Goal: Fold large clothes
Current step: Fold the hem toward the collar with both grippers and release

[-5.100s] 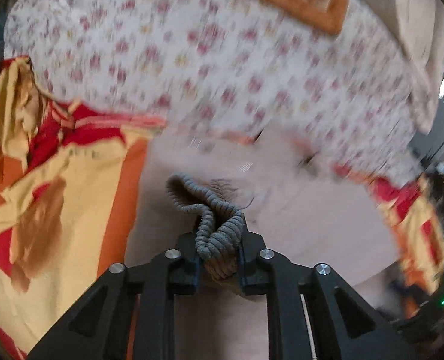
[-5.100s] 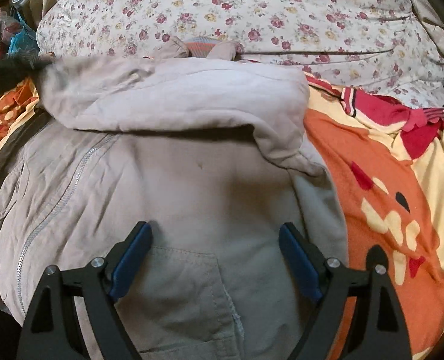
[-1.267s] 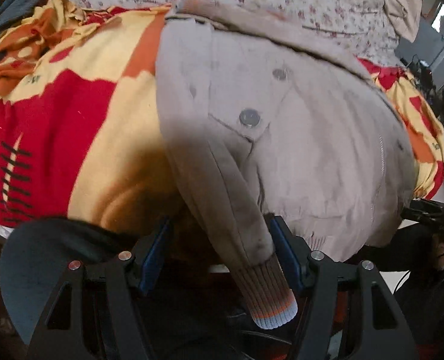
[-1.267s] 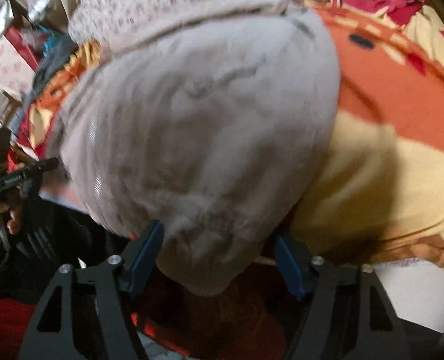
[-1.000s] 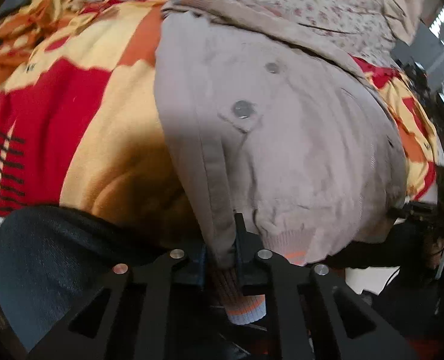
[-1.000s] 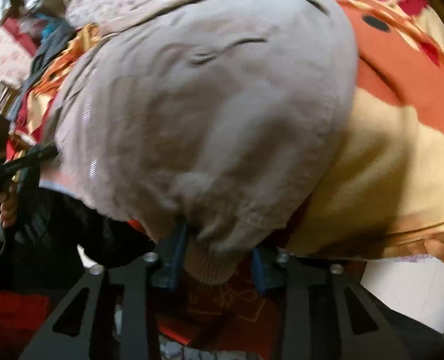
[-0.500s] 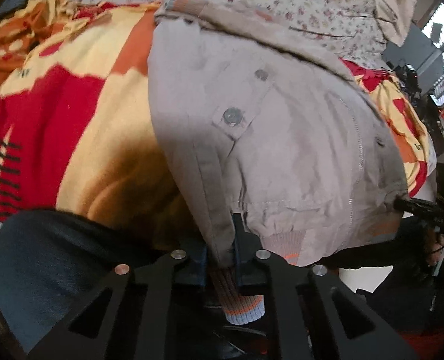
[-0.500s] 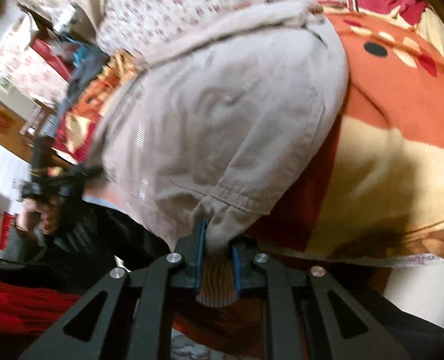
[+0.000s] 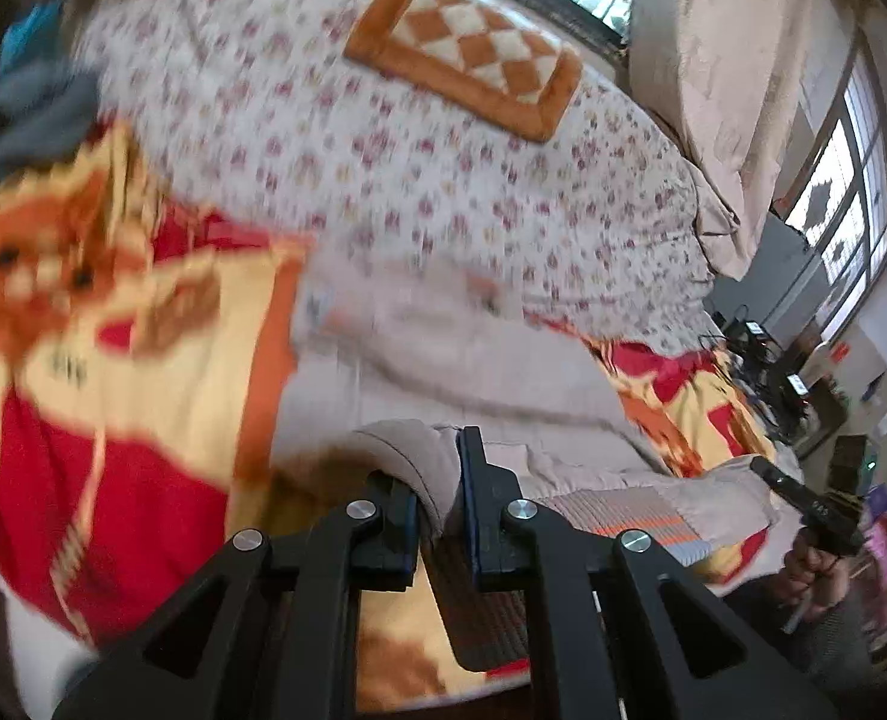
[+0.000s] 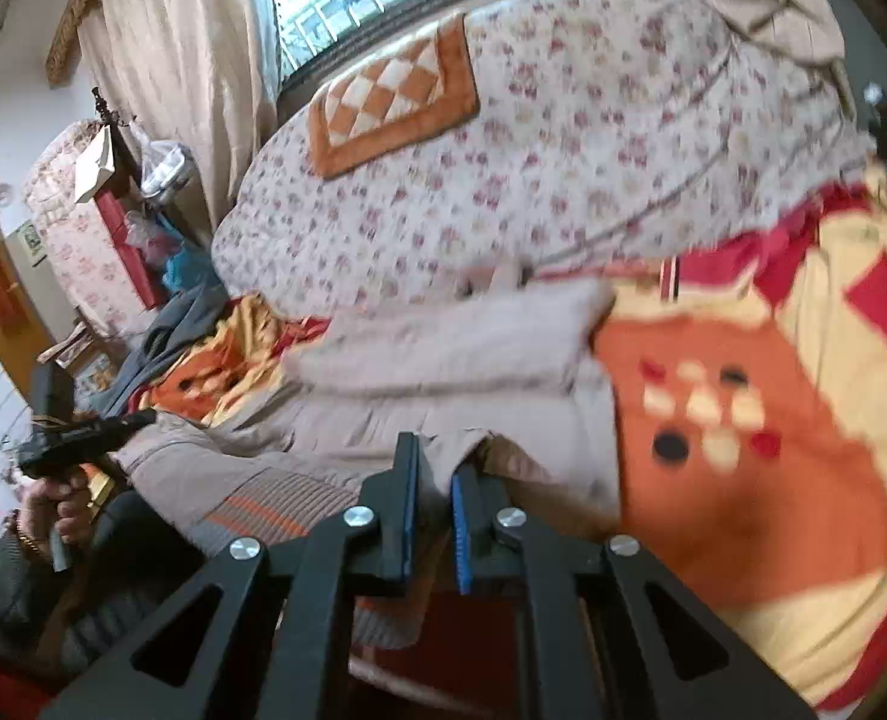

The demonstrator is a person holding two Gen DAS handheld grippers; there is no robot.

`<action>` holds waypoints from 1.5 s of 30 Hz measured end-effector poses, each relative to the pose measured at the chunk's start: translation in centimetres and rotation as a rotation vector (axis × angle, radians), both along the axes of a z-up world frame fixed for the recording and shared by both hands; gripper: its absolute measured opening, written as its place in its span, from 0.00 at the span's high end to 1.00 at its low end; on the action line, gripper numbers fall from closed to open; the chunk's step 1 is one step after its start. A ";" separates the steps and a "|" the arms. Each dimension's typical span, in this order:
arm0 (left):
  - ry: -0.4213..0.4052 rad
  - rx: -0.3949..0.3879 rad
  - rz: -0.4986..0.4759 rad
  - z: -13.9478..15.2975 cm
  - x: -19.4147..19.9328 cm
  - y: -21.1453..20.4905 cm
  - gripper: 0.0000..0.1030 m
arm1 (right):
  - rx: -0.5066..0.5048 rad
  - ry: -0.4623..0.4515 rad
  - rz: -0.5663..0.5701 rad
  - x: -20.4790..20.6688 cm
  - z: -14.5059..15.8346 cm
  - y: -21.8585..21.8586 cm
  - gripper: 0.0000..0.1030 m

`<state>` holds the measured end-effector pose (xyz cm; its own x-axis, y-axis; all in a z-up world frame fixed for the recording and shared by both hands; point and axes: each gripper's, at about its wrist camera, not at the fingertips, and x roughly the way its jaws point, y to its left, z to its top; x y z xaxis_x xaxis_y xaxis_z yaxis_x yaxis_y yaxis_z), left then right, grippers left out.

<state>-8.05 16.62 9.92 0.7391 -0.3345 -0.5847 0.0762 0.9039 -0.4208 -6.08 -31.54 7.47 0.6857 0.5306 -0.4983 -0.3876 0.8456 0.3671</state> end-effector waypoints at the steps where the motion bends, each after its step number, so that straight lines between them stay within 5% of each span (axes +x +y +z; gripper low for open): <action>1: -0.010 0.017 0.005 1.0 1.2 -0.2 1.00 | -0.006 -0.008 -0.012 0.8 0.5 0.1 0.91; 6: -0.017 0.077 0.025 3.0 7.9 -0.1 1.00 | -0.021 -0.058 -0.095 6.5 3.0 1.1 0.91; 10: 0.009 0.129 0.050 1.4 13.6 0.0 1.00 | -0.052 -0.078 -0.138 11.7 3.1 2.4 0.91; 15: 0.049 0.139 0.125 -3.0 19.8 0.4 1.00 | -0.133 -0.042 -0.205 18.7 0.2 4.5 0.91; 22: 0.107 0.257 0.203 -9.4 25.6 -0.4 0.96 | -0.197 0.071 -0.238 25.7 -5.7 6.1 0.91; 29: 0.183 0.427 0.115 -13.7 28.6 -2.0 0.92 | -0.167 0.233 -0.210 29.6 -10.8 6.0 0.89; 32: 0.208 0.420 0.102 -14.3 28.8 -1.8 0.89 | -0.110 0.264 -0.193 29.7 -10.8 5.5 0.83; 34: 0.199 0.375 0.120 -13.7 28.4 -1.1 0.79 | -0.055 0.266 -0.192 29.4 -10.1 5.0 0.80; 37: 0.139 0.322 0.183 -11.8 27.5 0.3 0.29 | 0.098 0.250 -0.183 28.3 -8.2 3.6 0.72; 42: 0.012 0.227 0.312 -8.3 25.4 3.1 0.25 | 0.110 0.140 -0.238 25.6 -5.1 2.2 0.62; 45: -0.060 0.212 0.272 -6.8 24.3 2.1 0.25 | 0.064 0.102 -0.242 24.8 -4.3 2.5 0.62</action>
<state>16.29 18.68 3.15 0.8196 0.0040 -0.5729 -0.1609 0.9613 -0.2236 18.74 -29.01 3.12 0.7444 0.3897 -0.5423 -0.1348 0.8830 0.4496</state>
